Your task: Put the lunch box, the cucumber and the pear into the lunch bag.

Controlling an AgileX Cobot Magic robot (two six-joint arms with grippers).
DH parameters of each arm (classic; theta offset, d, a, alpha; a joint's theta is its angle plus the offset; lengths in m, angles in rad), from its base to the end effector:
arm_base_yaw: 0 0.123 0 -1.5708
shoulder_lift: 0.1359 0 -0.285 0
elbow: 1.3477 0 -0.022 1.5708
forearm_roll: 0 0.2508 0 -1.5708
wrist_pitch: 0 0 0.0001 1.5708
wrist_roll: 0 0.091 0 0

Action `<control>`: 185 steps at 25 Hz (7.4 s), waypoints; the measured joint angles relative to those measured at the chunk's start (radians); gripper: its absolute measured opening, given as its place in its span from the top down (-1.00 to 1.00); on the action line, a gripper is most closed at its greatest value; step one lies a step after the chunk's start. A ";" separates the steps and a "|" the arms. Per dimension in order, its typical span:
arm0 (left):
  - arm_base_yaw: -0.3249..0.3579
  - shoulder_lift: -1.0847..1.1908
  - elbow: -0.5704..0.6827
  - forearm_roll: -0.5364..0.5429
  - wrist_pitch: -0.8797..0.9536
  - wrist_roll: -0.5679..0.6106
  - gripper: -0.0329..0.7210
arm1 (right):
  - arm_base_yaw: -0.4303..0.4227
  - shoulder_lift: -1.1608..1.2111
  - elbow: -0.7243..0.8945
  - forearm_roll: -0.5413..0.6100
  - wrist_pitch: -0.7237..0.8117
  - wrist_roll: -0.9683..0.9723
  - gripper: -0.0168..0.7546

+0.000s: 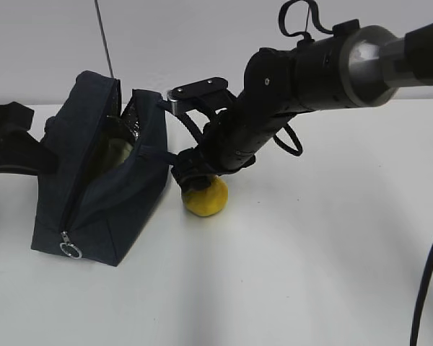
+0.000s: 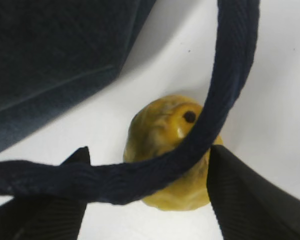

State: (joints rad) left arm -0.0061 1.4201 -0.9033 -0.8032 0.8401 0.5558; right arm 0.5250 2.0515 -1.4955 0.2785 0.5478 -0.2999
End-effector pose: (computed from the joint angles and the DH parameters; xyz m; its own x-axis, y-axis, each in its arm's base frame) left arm 0.2682 -0.0505 0.2554 -0.8975 -0.0361 -0.4396 0.2096 0.8420 -0.4971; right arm 0.3804 0.2354 0.1860 -0.6924 -0.4702 -0.5472 -0.6060 0.7906 0.0875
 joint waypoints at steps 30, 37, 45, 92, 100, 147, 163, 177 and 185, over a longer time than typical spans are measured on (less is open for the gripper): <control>0.000 0.000 0.000 -0.001 -0.001 0.000 0.91 | -0.006 0.049 -0.024 0.060 -0.087 0.010 0.32; 0.000 0.000 0.000 -0.001 -0.001 0.000 0.91 | -0.006 0.047 -0.037 0.041 -0.024 0.010 0.34; 0.000 0.000 0.000 -0.001 -0.001 0.000 0.91 | -0.006 0.003 -0.065 -0.162 0.149 0.101 0.34; 0.000 0.000 0.000 -0.001 -0.008 0.000 0.91 | 0.014 -0.034 -0.268 0.565 0.049 -0.273 0.35; 0.000 0.000 0.000 -0.001 -0.010 0.000 0.91 | 0.014 0.019 -0.268 0.582 0.042 -0.286 0.07; 0.000 0.000 0.000 -0.003 -0.015 0.000 0.91 | -0.024 0.093 -0.326 0.319 0.220 0.050 0.36; -0.087 0.000 0.000 -0.078 -0.024 0.003 0.91 | -0.024 0.055 -0.421 0.039 0.381 0.122 0.94; -0.439 0.012 0.000 -0.199 -0.243 0.004 0.91 | -0.024 -0.025 -0.442 -0.481 0.696 0.252 0.95; -0.501 0.082 0.000 -0.229 -0.253 0.004 0.91 | -0.024 -0.032 -0.442 -0.453 0.700 0.267 0.95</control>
State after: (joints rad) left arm -0.5067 1.5026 -0.9033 -1.0327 0.5875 0.5601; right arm 0.5010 2.0196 -1.9371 -0.1741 1.2483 -0.0332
